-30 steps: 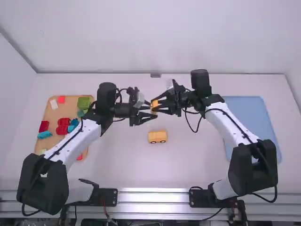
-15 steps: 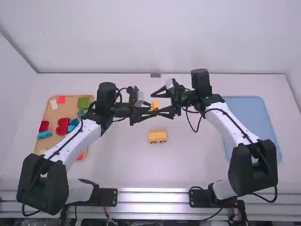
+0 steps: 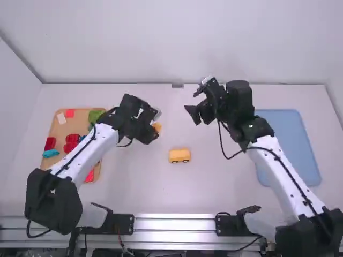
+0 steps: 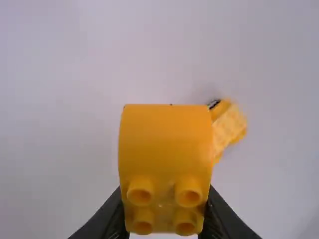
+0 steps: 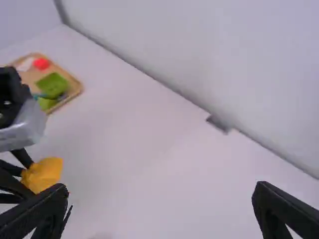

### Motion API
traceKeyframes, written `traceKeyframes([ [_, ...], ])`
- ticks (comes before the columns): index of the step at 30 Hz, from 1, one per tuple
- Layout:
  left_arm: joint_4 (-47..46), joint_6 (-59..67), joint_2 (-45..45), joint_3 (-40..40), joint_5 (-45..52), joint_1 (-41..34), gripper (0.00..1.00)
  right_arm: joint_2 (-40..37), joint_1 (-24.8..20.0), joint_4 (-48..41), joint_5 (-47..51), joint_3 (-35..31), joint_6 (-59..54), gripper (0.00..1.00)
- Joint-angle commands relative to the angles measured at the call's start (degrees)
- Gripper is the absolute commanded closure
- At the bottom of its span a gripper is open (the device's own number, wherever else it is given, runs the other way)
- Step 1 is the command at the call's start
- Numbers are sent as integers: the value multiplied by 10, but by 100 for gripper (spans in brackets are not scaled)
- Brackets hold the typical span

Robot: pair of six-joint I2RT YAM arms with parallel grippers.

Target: Assemble lego blocks to make yellow taxi

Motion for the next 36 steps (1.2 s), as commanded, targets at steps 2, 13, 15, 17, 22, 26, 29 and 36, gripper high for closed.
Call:
traceKeyframes([
  [2, -54, 152, 56, 37, -67, -31, 98, -23, 19, 4, 64, -53, 0, 2],
  [13, -5, 389, 143, -28, -150, -68, 98, -148, -48, 162, -59, -246, 61, 2],
  [15, 10, 428, 143, -56, -145, -71, 96, -159, -68, 188, -77, -264, 80, 2],
  [17, 20, 475, 143, -76, -137, -72, 93, -162, -79, 198, -94, -271, 79, 2],
  [22, 152, 529, 143, -147, -136, -68, 96, -151, -104, 200, -148, -272, 80, 2],
  [26, 179, 533, 143, -163, -139, -67, 74, -130, -110, 209, -175, -272, 80, 2],
  [29, 185, 533, 143, -163, -124, -70, 1, -112, -115, 222, -198, -272, 80, 2],
  [36, 186, 572, 143, -164, 42, 3, 1, -89, -128, 241, -217, -272, 84, 2],
])
